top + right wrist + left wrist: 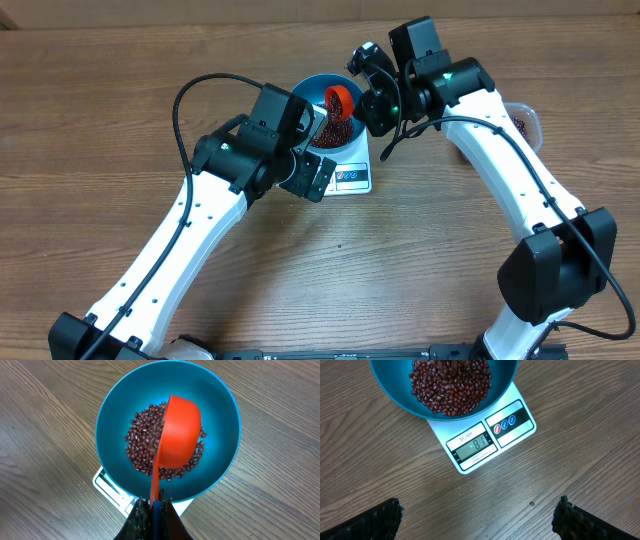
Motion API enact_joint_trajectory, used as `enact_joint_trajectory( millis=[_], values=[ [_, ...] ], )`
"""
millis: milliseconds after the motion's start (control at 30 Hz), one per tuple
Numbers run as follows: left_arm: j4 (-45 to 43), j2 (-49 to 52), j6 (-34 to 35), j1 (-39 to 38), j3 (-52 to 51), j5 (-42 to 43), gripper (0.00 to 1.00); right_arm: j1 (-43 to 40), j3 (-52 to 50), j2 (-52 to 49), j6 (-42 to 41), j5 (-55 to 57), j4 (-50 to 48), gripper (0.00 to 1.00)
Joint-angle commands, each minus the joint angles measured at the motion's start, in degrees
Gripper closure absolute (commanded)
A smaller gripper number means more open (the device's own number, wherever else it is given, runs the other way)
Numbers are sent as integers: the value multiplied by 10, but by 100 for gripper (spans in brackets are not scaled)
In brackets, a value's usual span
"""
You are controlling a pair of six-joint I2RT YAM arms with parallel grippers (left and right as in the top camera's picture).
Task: Scoop item into bowl and weigh 150g on scale
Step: 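Tilt the scoop with the right gripper to pour beans into the bowl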
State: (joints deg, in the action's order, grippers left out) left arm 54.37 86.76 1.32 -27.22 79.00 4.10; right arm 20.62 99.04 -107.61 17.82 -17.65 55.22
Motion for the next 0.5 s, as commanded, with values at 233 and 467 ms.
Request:
enact_joint_trajectory(
  millis=[233,467],
  values=[
    [-2,-13,4,3,-2,4,0,11,20,36,34,18,4,96],
    [-2,-13,4,3,-2,4,0,31,20,42,65,65,0,96]
  ],
)
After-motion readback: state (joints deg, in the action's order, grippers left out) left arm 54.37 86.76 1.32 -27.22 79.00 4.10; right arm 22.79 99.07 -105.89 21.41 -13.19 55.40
